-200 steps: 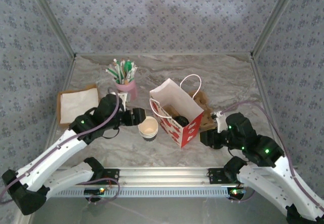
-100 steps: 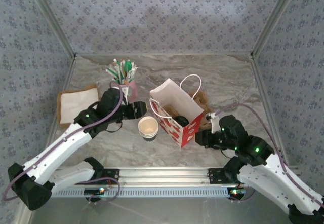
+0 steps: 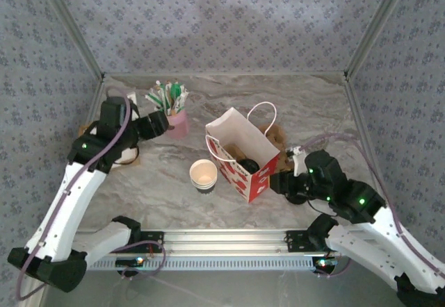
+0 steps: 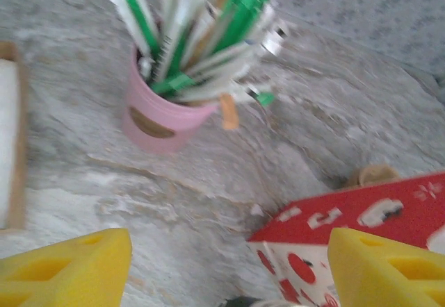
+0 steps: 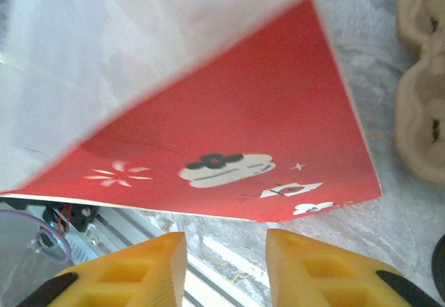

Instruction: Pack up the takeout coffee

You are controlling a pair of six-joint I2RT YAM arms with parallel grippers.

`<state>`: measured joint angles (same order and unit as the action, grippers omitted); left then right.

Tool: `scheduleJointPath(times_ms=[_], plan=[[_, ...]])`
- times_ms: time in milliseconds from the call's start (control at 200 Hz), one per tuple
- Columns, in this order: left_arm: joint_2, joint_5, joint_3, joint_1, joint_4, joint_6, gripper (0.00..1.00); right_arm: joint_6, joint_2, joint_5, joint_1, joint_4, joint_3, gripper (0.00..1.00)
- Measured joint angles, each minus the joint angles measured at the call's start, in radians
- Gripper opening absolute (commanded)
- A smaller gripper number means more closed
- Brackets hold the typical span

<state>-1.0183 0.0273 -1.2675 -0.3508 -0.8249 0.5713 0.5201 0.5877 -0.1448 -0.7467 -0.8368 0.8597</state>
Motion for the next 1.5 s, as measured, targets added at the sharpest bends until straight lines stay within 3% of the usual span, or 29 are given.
scheduleJointPath(times_ms=[235,325,630,1004,1499], plan=[[-0.162,-0.072,-0.105,0.147,-0.033,-0.058,0.61,-0.08,0.094,0.04,0.005,-0.087,0.286,0.51],[-0.234,-0.1,-0.134,0.17,-0.039,-0.077,0.53,-0.109,0.175,0.043,0.017,-0.1,0.385,0.53],[-0.401,-0.183,-0.202,0.225,-0.04,-0.103,0.39,-0.155,0.481,-0.031,0.116,-0.074,0.58,0.53],[-0.552,-0.131,-0.411,0.113,-0.173,-0.207,0.38,-0.151,0.549,-0.14,0.193,-0.042,0.587,0.54],[-0.661,-0.06,-0.483,0.107,-0.266,-0.27,0.34,-0.151,0.525,-0.183,0.23,-0.035,0.586,0.54]])
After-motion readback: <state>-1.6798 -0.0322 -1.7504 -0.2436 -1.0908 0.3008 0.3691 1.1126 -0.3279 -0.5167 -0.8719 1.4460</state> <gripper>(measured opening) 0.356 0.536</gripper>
